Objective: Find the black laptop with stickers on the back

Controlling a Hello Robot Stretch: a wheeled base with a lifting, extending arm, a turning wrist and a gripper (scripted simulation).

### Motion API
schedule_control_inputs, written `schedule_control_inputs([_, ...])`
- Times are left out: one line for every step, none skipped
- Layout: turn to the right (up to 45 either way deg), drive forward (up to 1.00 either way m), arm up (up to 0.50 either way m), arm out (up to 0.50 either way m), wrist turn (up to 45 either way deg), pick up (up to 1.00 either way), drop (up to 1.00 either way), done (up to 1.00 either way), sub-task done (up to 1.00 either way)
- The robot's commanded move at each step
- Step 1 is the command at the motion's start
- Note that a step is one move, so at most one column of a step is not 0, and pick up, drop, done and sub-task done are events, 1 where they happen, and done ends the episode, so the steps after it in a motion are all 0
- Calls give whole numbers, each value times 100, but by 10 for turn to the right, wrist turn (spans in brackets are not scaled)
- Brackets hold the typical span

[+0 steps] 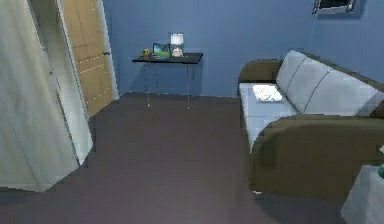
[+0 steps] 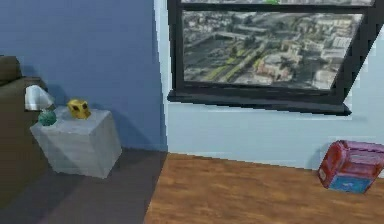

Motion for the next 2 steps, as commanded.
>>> schedule_control_inputs([0, 100, 0, 0, 0, 0, 0, 0, 0])
schedule_control_inputs([-150, 0, 0, 0, 0, 0, 0, 0, 0])
